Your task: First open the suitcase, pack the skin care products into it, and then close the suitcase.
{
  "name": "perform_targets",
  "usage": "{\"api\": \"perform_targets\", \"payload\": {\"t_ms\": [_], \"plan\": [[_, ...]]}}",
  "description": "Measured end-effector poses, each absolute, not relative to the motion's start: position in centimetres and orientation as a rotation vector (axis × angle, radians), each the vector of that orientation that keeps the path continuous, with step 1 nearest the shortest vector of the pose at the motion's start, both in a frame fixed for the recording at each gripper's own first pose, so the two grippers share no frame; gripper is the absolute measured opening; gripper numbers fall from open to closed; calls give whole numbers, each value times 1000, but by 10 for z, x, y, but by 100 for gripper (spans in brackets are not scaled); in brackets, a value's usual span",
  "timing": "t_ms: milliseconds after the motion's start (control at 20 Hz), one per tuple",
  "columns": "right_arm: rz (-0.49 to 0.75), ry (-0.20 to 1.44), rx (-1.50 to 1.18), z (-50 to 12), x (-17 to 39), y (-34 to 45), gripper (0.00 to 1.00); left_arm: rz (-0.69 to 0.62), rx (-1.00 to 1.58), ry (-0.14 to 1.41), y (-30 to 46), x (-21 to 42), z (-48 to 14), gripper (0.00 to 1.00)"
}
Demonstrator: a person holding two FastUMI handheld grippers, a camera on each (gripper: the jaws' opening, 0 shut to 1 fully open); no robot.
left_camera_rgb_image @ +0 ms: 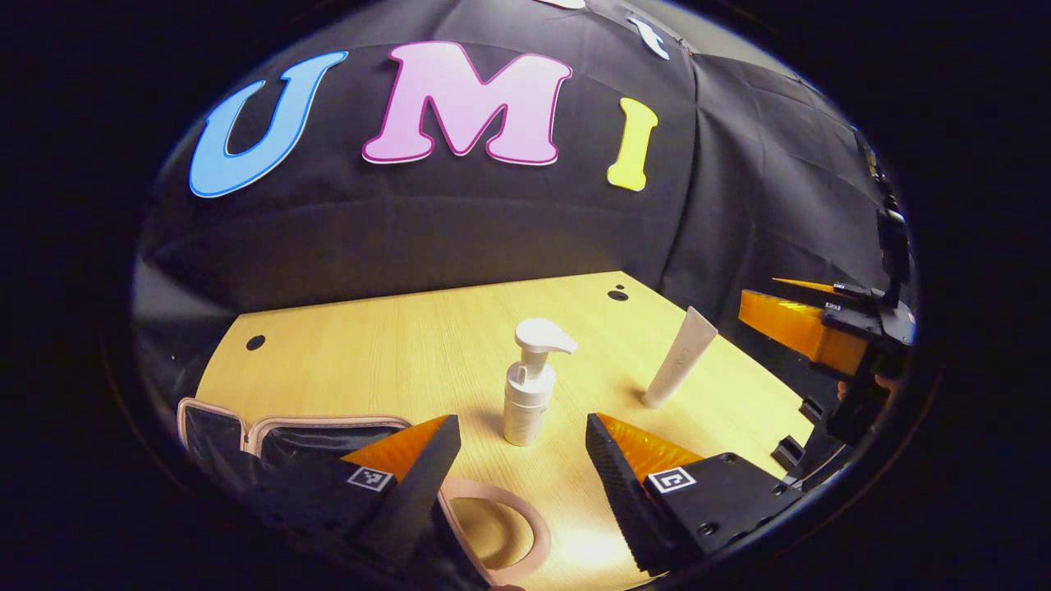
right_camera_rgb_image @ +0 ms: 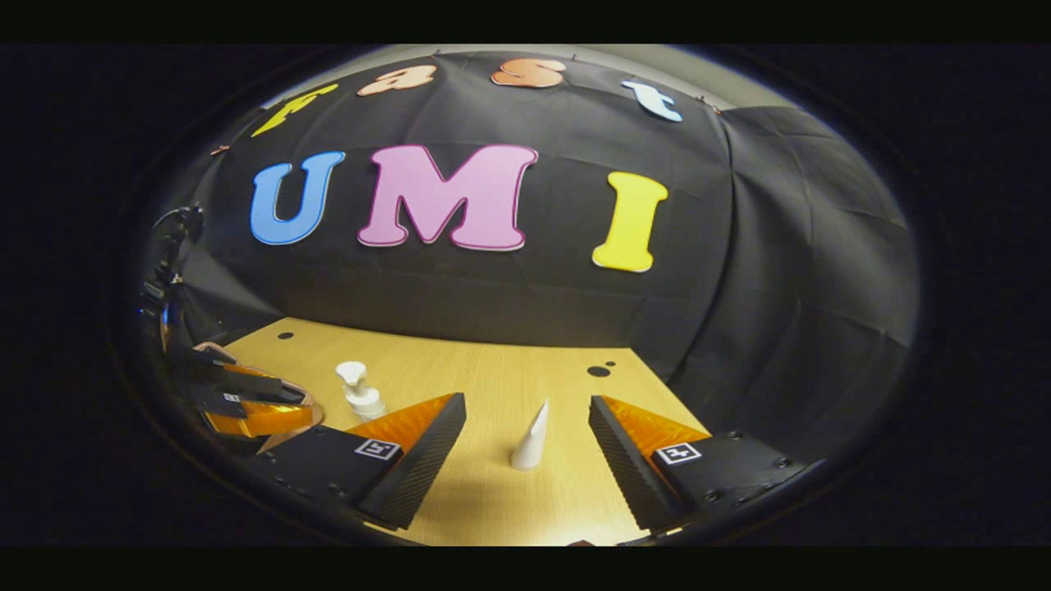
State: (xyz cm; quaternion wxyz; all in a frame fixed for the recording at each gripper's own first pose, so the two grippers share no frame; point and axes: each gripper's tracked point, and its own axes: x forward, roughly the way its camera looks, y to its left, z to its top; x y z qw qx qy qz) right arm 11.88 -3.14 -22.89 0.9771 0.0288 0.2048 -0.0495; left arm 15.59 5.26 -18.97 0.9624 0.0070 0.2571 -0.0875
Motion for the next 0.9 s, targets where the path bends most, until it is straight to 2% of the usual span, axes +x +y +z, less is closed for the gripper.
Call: {"api": "perform_targets", "payload": {"t_ms": [400, 850, 900], "plan": [[-52, 529, 114, -308, 148, -37, 96, -93, 30, 583, 33, 214, -236, 97], [-19, 629, 102, -376, 169, -30, 97, -17, 41, 695, 43, 245, -290, 97], [-8, 644, 109, -385, 168, -27, 97, -13, 46, 715, 41, 242, -289, 84]]}}
